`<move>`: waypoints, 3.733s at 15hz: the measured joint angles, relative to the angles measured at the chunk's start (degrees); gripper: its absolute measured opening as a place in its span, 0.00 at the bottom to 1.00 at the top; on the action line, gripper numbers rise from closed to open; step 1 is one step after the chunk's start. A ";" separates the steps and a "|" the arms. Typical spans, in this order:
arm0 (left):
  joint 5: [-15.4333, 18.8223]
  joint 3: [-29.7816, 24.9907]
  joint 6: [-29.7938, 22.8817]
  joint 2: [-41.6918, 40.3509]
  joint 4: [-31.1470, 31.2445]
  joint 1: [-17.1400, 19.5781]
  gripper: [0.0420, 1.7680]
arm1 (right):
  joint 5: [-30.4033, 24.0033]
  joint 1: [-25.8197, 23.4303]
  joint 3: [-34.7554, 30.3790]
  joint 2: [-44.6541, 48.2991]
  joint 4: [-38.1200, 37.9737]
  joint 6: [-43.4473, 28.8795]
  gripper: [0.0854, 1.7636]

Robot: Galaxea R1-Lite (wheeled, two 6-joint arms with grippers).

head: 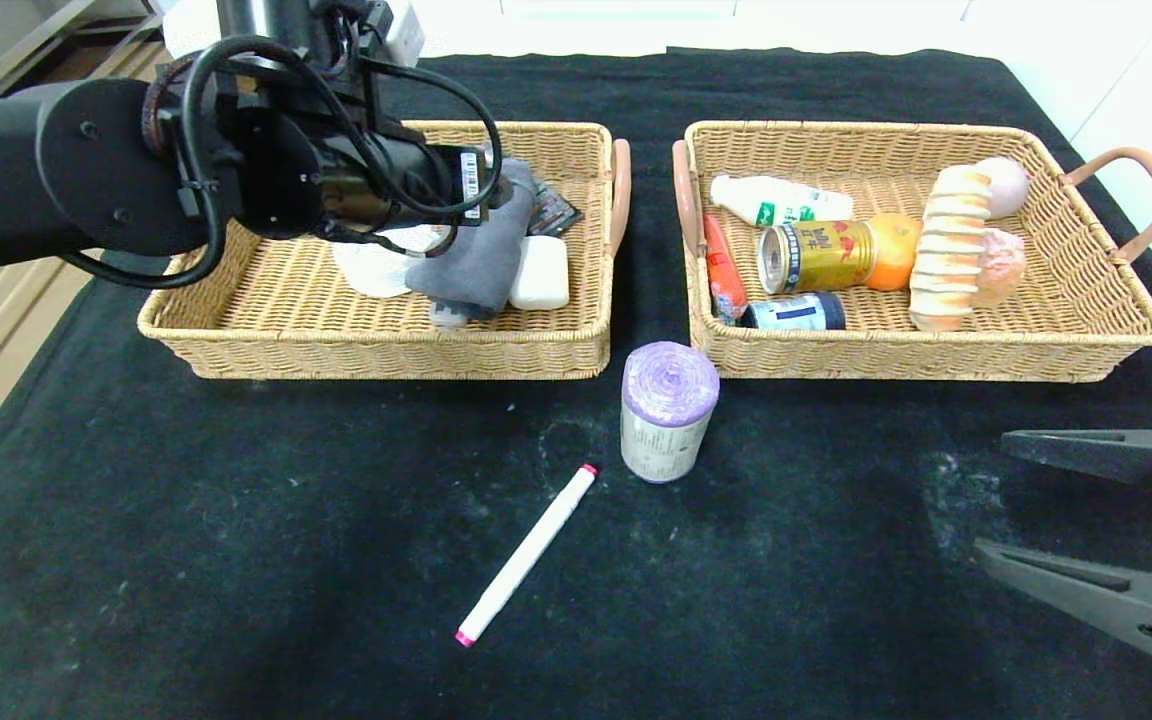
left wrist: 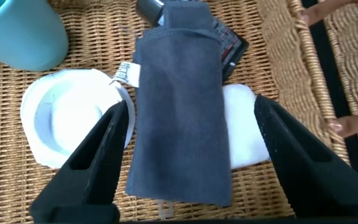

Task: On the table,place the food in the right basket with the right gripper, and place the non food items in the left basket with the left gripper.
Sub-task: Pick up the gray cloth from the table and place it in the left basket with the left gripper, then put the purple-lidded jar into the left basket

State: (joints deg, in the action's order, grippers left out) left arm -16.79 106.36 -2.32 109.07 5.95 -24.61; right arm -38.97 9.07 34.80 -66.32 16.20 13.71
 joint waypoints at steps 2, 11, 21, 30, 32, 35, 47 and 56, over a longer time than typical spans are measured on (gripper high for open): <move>0.09 -0.91 0.06 -1.29 0.13 -1.82 0.86 | 0.02 -0.04 0.02 0.04 0.05 -0.02 0.97; -0.05 -15.13 1.57 -10.95 -0.50 -16.97 0.94 | 0.00 -0.15 0.04 1.49 0.02 -0.18 0.97; -2.43 -19.90 3.55 -10.01 -1.00 -26.98 0.96 | -0.07 -1.24 0.34 3.95 -0.06 -0.46 0.97; -3.11 -19.68 3.79 -5.88 -0.69 -27.78 0.96 | -0.07 -1.08 0.26 4.47 -0.06 -0.46 0.97; -3.13 -19.60 3.63 -5.24 -0.72 -27.72 0.96 | -0.05 -1.08 0.26 4.47 -0.06 -0.46 0.97; -3.11 -19.60 3.22 -4.05 -0.80 -27.12 0.97 | -0.05 -1.13 0.26 4.44 -0.06 -0.46 0.97; -3.02 -19.04 3.05 -1.71 -1.85 -26.04 0.97 | 0.00 -1.72 0.59 3.50 0.05 -0.55 0.97; -3.05 -19.08 3.02 -1.30 -2.16 -25.99 0.52 | 0.00 -1.80 0.63 3.21 0.05 -0.55 0.97</move>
State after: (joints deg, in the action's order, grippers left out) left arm -19.83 87.28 0.71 107.76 3.79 -50.60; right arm -38.97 7.27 35.44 -63.11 16.25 13.17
